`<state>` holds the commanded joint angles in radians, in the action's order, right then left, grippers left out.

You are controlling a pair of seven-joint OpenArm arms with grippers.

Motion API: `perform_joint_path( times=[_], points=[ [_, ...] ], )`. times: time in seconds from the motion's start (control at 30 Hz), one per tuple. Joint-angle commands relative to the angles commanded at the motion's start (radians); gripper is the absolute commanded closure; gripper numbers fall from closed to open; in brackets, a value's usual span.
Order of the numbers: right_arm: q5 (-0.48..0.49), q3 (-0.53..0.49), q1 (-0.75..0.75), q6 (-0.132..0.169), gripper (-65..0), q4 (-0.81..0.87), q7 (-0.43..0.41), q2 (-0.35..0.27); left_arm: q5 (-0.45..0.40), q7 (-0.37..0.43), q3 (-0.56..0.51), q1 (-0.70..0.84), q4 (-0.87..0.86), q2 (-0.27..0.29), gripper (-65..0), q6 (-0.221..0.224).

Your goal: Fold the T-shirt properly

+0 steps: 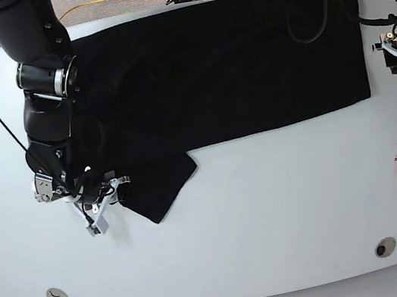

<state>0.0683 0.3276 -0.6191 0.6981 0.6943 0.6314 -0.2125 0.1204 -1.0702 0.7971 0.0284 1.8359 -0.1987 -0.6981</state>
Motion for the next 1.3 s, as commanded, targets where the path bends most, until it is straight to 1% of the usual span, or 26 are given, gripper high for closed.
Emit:
perform_joint_path(
  times=[0.03, 0.07, 0.1, 0.2, 0.43, 0.6, 0.63, 0.7, 0.73, 0.83, 0.9, 0.97, 1.0, 1.07, 1.13, 1.2, 1.23, 1.3],
  points=[
    [0.0, 0.0, 0.0, 0.0, -4.6, 0.0, 0.0, 0.0, 0.0, 0.0, -0.005, -0.021, -0.025, 0.0, -42.1, 0.021],
    [0.0, 0.0, 0.0, 0.0, -2.5, 0.0, 0.0, 0.0, 0.002, 0.0, -0.006, -0.04, -0.051, 0.0, -44.3, 0.035],
    [0.0, 0.0, 0.0, 0.0, -2.2, 0.0, 0.0, 0.0, 0.005, 0.0, -0.008, -0.057, -0.077, 0.0, -46.3, 0.039],
    [0.0, 0.0, 0.0, 0.0, -2.1, 0.0, 0.0, 0.0, 0.006, 0.0, -0.008, -0.114, -0.161, 0.0, -48.8, 0.041],
    [0.0, 0.0, 0.002, 0.0, -1.9, 0.0, 0.005, -0.002, 0.009, 0.0, -0.009, -0.209, -0.362, 0.0, -48.8, 0.038],
    [0.0, 0.0, 0.003, 0.0, -1.7, 0.002, 0.006, -0.005, 0.009, 0.0, -0.021, -0.25, -0.473, 0.002, -48.6, 0.036],
    [0.0, 0.0, 0.003, 0.0, -1.6, 0.002, 0.006, -0.006, 0.009, 0.0, -0.026, -0.253, -0.485, 0.002, -48.5, 0.031],
    [0.0, 0.0, 0.003, 0.0, -1.6, 0.002, 0.006, -0.006, 0.009, 0.005, -0.049, -0.255, -0.502, 0.002, -48.3, 0.0],
    [0.0, 0.0, 0.003, 0.0, -1.6, 0.002, 0.006, -0.006, 0.009, 0.011, -0.057, -0.255, -0.502, 0.005, -47.9, 0.0],
    [0.0, 0.0, 0.003, 0.0, -1.4, 0.002, 0.006, -0.008, 0.008, 0.044, -0.094, -0.253, -0.503, 0.031, -43.3, 0.0],
    [0.0, 0.0, 0.003, 0.0, -1.4, 0.002, 0.006, -0.008, 0.008, 0.061, -0.112, -0.25, -0.506, 0.035, -41.4, 0.0],
    [0.0, 0.0, 0.003, 0.0, -1.4, 0.002, 0.006, -0.008, 0.008, 0.061, -0.126, -0.249, -0.508, 0.037, -40.3, 0.0],
    [0.0, 0.0, 0.003, 0.0, -1.4, 0.002, 0.006, -0.008, 0.008, 0.06, -0.137, -0.249, -0.519, 0.048, -39.3, 0.0],
    [0.002, 0.0, 0.002, 0.0, -1.4, 0.003, 0.006, -0.008, 0.008, 0.06, -0.146, -0.252, -0.54, 0.052, -36.1, 0.0],
    [0.002, 0.0, 0.002, 0.0, -1.4, 0.014, 0.006, -0.008, 0.008, 0.061, -0.146, -0.25, -0.543, 0.054, -28.5, 0.0],
    [0.002, 0.0, 0.005, 0.0, -1.4, 0.046, 0.015, -0.008, 0.008, 0.061, -0.144, -0.249, -0.54, 0.055, -18.3, 0.0],
    [0.002, 0.0, 0.009, 0.0, -1.3, 0.055, 0.02, -0.008, 0.008, 0.063, -0.146, -0.249, -0.54, 0.055, -14.6, 0.0],
    [0.002, 0.0, 0.018, 0.0, -1.3, 0.095, 0.044, -0.008, 0.008, 0.063, -0.149, -0.249, -0.54, 0.055, -5.0, 0.0]
  ],
)
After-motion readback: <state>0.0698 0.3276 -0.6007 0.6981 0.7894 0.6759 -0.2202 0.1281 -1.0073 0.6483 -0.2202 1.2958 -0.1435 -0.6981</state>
